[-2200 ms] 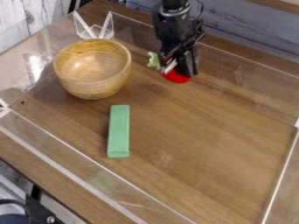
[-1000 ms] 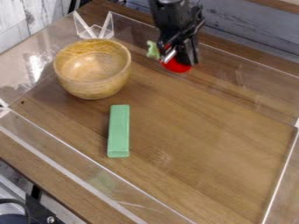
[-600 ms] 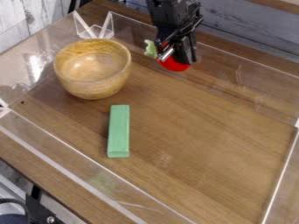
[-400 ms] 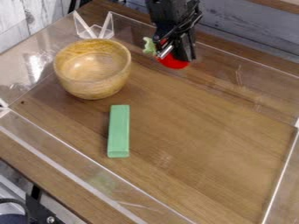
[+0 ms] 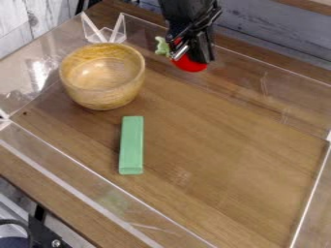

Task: Move the red object to the left side of the table

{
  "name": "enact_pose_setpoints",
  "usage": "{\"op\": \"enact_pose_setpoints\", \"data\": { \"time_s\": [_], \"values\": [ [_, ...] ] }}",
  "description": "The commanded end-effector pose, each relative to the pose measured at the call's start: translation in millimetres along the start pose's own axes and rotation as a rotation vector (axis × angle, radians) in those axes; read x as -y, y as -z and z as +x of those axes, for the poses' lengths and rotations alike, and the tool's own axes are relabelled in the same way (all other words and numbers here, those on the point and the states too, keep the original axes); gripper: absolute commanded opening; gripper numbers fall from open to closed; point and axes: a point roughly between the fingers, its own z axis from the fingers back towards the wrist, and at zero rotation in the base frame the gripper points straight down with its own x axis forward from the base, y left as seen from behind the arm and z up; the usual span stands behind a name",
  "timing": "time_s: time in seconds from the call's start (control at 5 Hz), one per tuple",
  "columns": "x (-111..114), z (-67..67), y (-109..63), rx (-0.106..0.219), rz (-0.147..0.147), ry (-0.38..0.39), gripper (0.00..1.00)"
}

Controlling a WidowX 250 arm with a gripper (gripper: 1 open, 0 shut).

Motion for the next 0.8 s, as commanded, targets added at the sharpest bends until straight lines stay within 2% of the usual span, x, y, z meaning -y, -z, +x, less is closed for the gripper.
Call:
{"op": "enact_pose_setpoints", "data": {
  "time_s": [0.0, 0.6],
  "values": [
    [7, 1.8, -24.7, 0.016, -0.070, 0.003, 0.00],
    [3, 19.1, -34.0, 0.026, -0.075, -0.027, 0.00]
  ]
}}
